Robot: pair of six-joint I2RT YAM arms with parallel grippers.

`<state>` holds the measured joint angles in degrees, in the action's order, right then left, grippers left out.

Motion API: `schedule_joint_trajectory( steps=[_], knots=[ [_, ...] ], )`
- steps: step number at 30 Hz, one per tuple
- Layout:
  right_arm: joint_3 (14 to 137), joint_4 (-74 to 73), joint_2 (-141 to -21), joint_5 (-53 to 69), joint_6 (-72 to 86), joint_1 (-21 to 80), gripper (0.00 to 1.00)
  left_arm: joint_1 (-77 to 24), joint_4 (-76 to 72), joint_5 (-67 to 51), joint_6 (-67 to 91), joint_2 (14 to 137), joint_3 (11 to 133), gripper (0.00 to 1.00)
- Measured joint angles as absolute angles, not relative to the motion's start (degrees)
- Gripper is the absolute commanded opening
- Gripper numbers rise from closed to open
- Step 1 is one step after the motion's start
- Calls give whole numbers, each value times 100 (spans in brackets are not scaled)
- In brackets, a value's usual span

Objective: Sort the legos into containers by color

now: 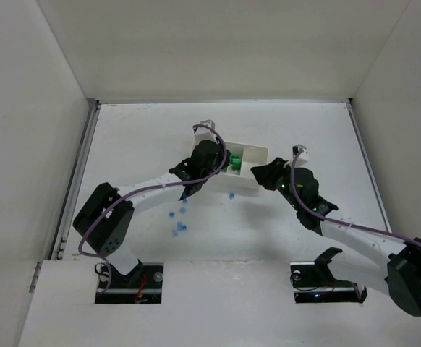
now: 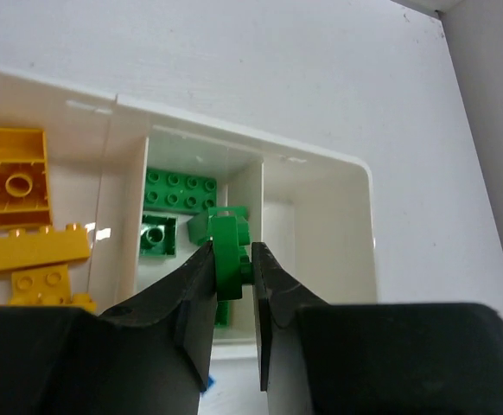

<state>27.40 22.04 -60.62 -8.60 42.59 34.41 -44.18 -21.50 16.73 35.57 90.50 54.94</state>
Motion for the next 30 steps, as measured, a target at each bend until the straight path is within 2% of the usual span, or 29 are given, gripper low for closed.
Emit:
schedule_joint_trajectory(
  steps=[3,7,13,22,30],
  knots=[
    [2703,2099,-5902,-906,4189,3573,45,-4421,-2158,1669,3420,9336,5795,43],
    [2705,1837,-5990,-1033,4003,3883,55,-4423,-2156,1678,3293,9391,5944,51],
    [2858,1282,-6637,-1103,3573,4357,55,-4375,-2112,1767,3197,8886,5610,47],
    [3811,572,-8082,-1197,2945,4777,53,-4176,-1472,2237,3420,6128,3492,37],
    [4204,307,-8803,-1367,2707,4840,50,-4075,95,2615,3767,4458,2659,36]
  ],
)
